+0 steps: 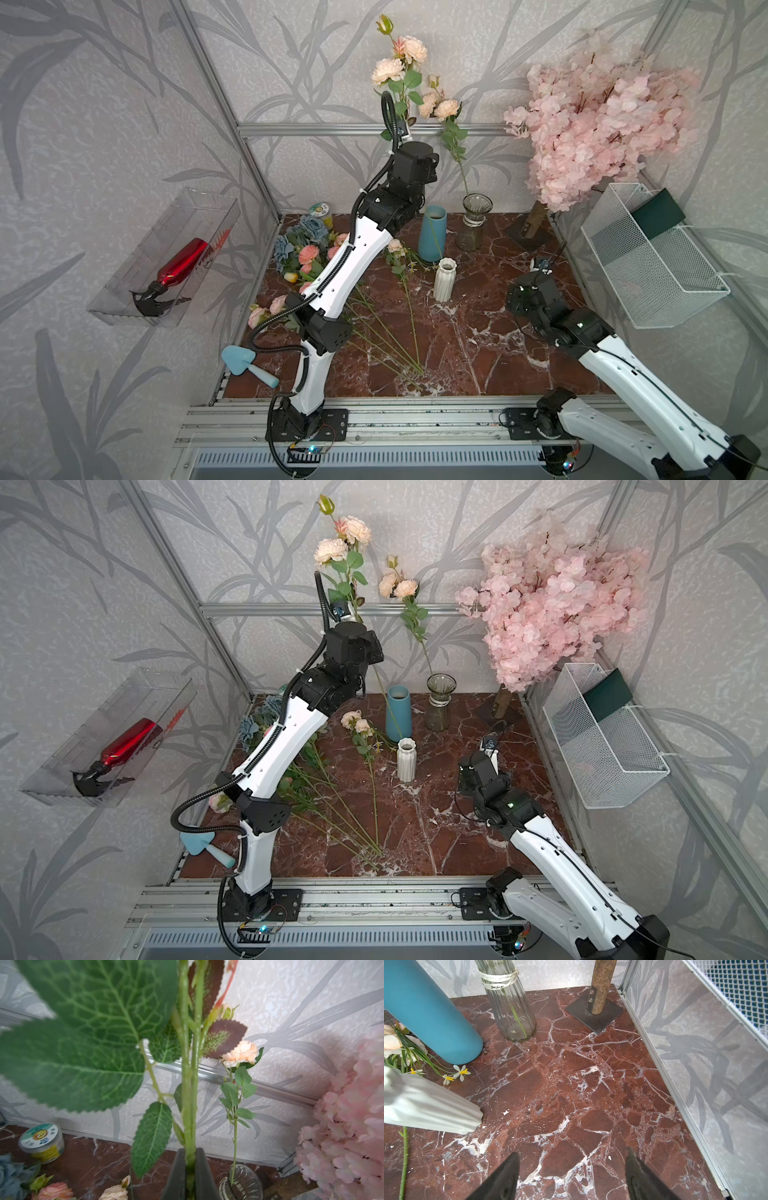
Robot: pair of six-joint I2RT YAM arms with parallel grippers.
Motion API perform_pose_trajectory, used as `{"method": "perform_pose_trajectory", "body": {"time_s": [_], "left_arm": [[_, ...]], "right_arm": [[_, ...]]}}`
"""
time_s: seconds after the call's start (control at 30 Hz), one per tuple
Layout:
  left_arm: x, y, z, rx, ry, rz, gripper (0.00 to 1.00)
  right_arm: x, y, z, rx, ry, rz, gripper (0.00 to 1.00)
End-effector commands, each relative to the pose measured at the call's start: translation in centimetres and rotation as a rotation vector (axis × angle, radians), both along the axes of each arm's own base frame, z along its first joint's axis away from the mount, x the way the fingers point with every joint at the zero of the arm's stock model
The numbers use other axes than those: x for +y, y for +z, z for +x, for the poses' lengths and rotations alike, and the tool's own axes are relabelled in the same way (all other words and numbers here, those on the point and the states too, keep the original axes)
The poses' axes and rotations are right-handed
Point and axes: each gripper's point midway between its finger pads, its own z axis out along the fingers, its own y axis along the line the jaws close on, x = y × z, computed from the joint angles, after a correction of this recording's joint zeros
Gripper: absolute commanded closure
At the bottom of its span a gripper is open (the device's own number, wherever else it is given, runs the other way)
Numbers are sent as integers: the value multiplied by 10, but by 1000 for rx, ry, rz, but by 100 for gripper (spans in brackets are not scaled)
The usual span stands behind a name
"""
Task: Place the pink flowers into the vase
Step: Pick up the flower at the center of the board, then place the flower in the vase.
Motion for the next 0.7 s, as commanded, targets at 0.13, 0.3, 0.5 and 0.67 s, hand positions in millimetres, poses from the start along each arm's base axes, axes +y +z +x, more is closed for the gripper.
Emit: {"method": "perform_pose_trajectory", "body": {"time_s": [0.13,0.3,0.5,0.67], "left_arm": [[4,34,0,-163,36,-170,100],[5,43,-1,-224,29,-224,100],[6,48,-6,-238,11,-252,100],[17,47,-21,-277,2,-324,100]], "right_arm": [[7,-7,10,-2,13,11,21],[9,-12,14,3,19,4,21],[5,-15,16,4,-5,25,21],[1,-15,10,-15,-23,58,20]]}}
